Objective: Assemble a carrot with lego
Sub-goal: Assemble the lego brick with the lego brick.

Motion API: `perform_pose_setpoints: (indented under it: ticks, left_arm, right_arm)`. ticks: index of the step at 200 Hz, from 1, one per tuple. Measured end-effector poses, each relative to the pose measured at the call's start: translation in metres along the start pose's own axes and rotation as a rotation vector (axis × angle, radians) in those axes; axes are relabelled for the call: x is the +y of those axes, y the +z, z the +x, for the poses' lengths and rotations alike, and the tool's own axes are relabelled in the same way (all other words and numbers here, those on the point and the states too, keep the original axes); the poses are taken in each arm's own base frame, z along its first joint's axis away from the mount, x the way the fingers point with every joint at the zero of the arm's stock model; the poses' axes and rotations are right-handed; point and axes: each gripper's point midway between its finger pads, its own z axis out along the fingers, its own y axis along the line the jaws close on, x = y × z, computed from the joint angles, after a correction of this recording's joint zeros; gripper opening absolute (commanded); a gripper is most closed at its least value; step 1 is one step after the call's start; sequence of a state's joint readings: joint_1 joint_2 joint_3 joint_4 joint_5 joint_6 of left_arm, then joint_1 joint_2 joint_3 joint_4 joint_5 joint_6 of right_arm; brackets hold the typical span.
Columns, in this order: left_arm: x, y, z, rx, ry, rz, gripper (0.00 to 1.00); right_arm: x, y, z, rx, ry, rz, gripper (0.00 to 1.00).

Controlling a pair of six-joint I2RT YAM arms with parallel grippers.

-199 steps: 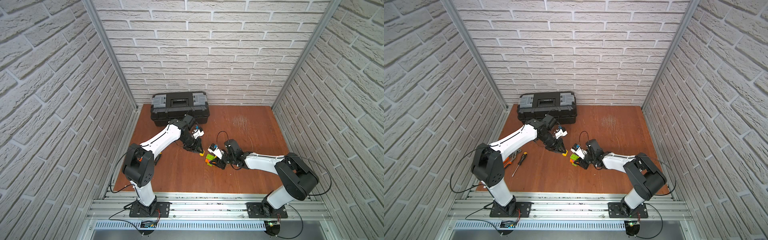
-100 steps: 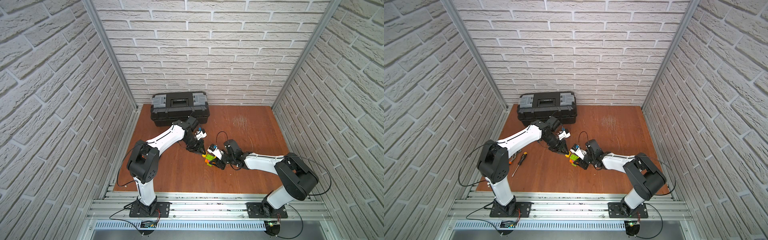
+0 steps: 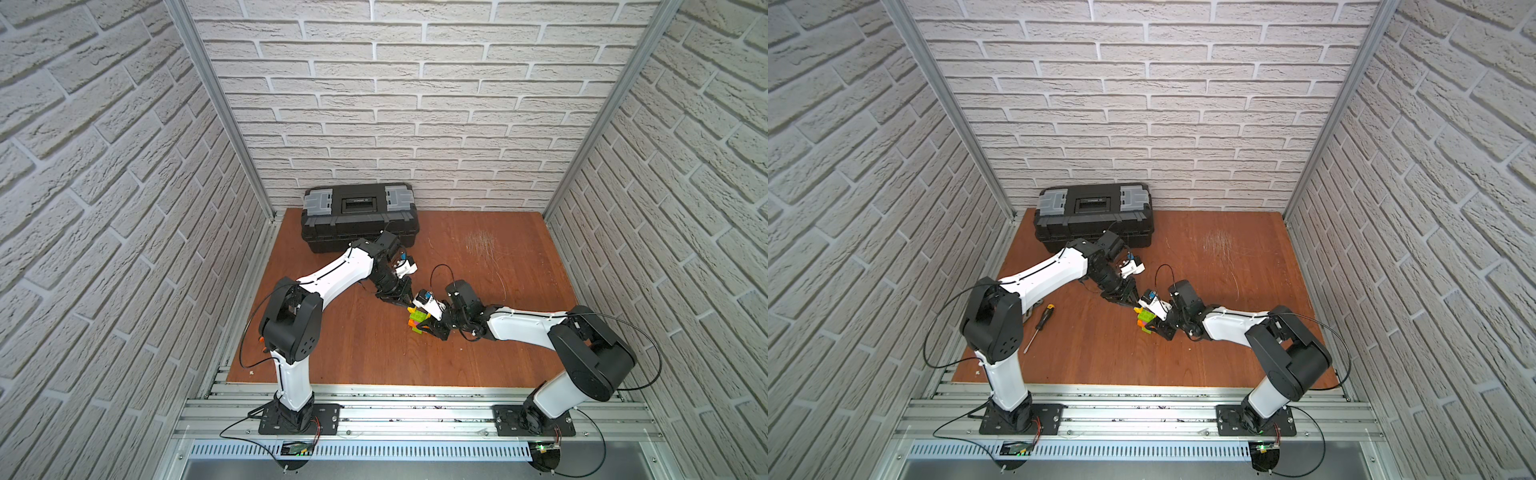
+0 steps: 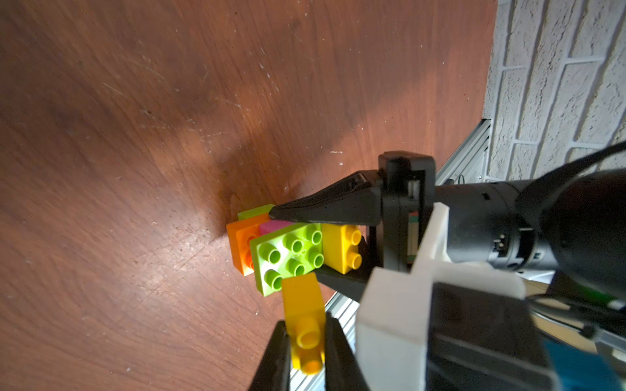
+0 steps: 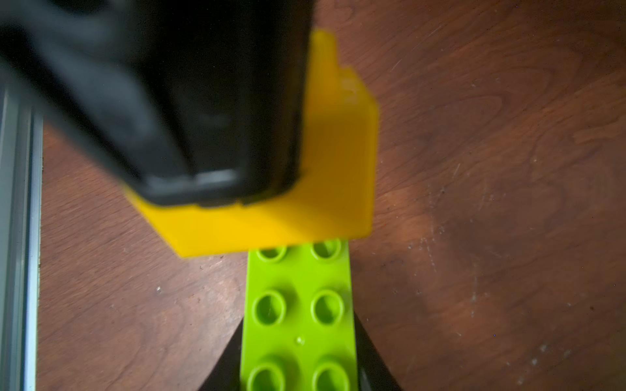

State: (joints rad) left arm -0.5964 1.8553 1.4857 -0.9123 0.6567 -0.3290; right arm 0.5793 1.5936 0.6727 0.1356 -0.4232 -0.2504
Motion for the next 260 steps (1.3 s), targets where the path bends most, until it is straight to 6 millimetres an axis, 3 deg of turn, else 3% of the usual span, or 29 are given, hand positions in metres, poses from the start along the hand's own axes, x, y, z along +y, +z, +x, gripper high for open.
perform_pose_setpoints:
  ticks: [260]
  left_arm:
    - [0.011, 0.019, 0.0, -0.022, -0.037, -0.198, 0.0]
  right_arm:
    - [0.001, 0.001, 0.0, 0.0, -0.017, -0.004, 0.05]
